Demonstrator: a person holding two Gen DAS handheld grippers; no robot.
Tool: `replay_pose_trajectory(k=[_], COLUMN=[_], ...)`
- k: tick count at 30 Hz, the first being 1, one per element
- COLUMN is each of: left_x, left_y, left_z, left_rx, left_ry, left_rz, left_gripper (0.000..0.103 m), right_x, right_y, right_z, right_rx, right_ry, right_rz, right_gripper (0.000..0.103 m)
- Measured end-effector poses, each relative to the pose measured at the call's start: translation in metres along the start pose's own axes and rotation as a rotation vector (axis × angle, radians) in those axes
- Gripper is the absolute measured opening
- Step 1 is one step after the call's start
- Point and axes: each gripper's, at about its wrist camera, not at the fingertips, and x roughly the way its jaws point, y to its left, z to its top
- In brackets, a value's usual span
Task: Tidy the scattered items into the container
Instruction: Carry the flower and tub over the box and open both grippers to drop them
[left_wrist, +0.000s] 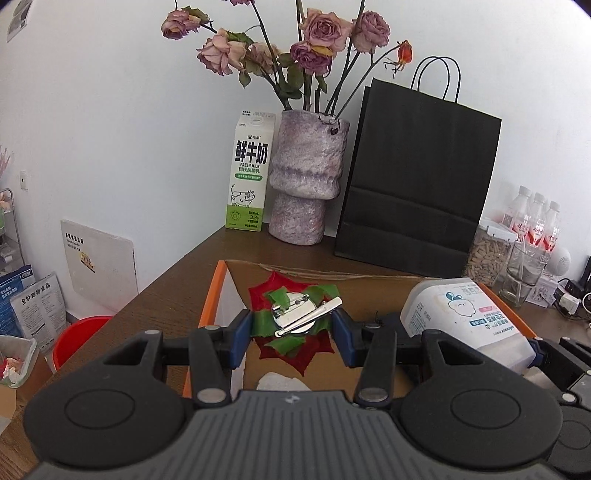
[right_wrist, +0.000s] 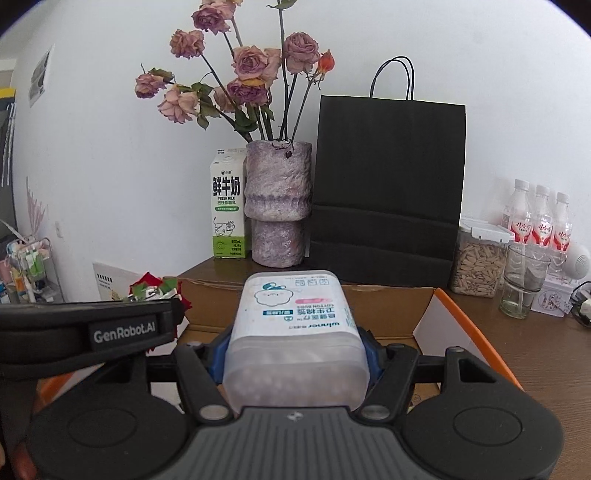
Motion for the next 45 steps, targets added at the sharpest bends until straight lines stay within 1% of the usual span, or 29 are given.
replay_pose_trajectory(k=[3,8,15,16,17,19,20,21,22,23,25,28,31,39,45], left_x=[0.003,0.009,0.009,0.009,0.008,0.004,0.002,0.000,-0.003,-0.005,-0.013,-0.019,-0.020,-0.017,-0.026], left_y=[0.001,0.002,0.002,0.002,0.003,0.005,0.008,0.011,0.014,0.015,0.017,0.019,0.020,0.022,0.021], left_z=[-0.004,-0.006,-0.007,-0.007,-0.007,-0.007,-0.006,-0.006,-0.004,-0.003,-0.003,-0.001,-0.001,-0.003,-0.005], left_rx=[0.003,0.005,0.008,0.007,0.004,-0.004,-0.014,-0.032,-0.054,-0.067,-0.084,-0.094,-0.098,-0.099,-0.080], left_ry=[0.014,0.050,0.050,0.046,0.041,0.021,0.011,0.002,-0.006,-0.018,-0.068,-0.101,-0.110,-0.086,-0.122], left_rz=[0.009,0.017,0.017,0.019,0.026,0.045,0.042,0.026,0.002,-0.001,0.005,-0.020,-0.010,0.012,0.007], left_gripper=[0.048,0.048,0.050,0.053,0.059,0.071,0.073,0.079,0.098,0.103,0.103,0.103,0.103,0.103,0.103], right_x=[0.001,0.004,0.003,0.002,0.001,-0.002,-0.004,-0.006,-0.007,-0.009,-0.012,-0.016,-0.019,-0.023,-0.027], right_y=[0.003,0.007,0.008,0.008,0.008,0.006,0.004,0.001,-0.001,-0.003,-0.003,0.000,0.004,0.008,0.010], right_z=[-0.003,-0.006,-0.007,-0.007,-0.007,-0.005,-0.004,-0.003,-0.002,-0.001,0.001,0.001,0.001,0.001,0.002], right_rx=[-0.035,-0.063,-0.070,-0.071,-0.071,-0.064,-0.055,-0.043,-0.030,-0.019,-0.016,-0.028,-0.041,-0.059,-0.068], right_ry=[-0.008,0.007,0.004,-0.001,-0.008,-0.031,-0.040,-0.045,-0.050,-0.055,-0.065,-0.079,-0.084,-0.093,-0.108], right_rz=[-0.017,-0.012,-0.013,-0.014,-0.021,-0.043,-0.048,-0.044,-0.030,-0.016,-0.011,0.004,0.000,-0.017,-0.021], right_gripper=[0.065,0.065,0.065,0.065,0.066,0.078,0.082,0.090,0.098,0.101,0.101,0.103,0.103,0.103,0.103])
